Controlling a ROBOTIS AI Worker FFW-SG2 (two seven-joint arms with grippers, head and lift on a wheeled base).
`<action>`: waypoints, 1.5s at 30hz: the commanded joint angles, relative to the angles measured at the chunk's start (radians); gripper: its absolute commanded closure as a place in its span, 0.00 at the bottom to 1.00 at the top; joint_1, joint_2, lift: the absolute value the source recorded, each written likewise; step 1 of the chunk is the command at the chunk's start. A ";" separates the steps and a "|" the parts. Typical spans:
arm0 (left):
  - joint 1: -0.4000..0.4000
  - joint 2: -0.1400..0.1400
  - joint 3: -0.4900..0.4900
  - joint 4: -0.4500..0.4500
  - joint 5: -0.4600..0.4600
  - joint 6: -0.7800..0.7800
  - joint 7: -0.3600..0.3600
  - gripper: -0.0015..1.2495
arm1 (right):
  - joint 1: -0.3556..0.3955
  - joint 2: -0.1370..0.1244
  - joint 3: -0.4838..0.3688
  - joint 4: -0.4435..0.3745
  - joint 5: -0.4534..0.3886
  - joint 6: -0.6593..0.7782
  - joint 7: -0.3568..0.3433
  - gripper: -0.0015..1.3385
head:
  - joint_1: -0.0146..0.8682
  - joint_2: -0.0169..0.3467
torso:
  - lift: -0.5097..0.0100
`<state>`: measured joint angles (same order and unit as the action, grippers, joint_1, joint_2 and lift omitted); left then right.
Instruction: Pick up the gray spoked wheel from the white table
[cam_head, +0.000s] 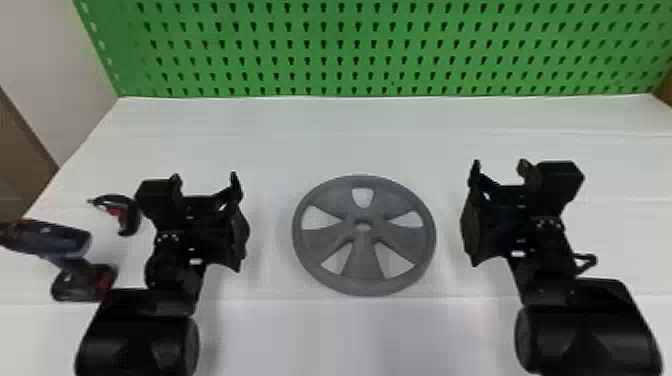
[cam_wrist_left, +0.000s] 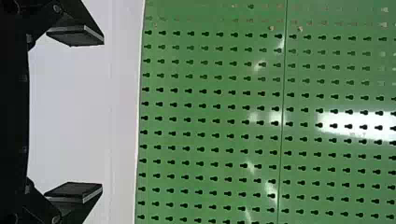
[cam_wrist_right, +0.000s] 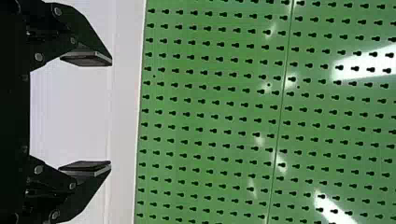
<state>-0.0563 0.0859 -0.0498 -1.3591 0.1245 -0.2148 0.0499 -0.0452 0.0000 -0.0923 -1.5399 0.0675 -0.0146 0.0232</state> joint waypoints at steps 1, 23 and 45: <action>0.001 0.000 0.002 0.000 0.000 0.000 0.001 0.14 | 0.002 0.001 -0.001 0.006 0.003 -0.004 0.000 0.35 | 0.89 0.17 | 0.79; 0.006 0.000 0.008 -0.005 0.000 0.000 0.001 0.14 | -0.070 0.001 0.002 -0.086 -0.014 0.257 0.000 0.35 | 0.89 0.17 | 0.79; 0.013 0.000 0.013 -0.038 -0.034 0.034 0.001 0.14 | -0.349 -0.112 0.118 -0.135 -0.167 1.039 -0.069 0.35 | 0.89 0.17 | 0.79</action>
<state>-0.0449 0.0859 -0.0382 -1.3903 0.0963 -0.1934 0.0504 -0.3405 -0.0849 0.0079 -1.6970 -0.0467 0.9201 -0.0254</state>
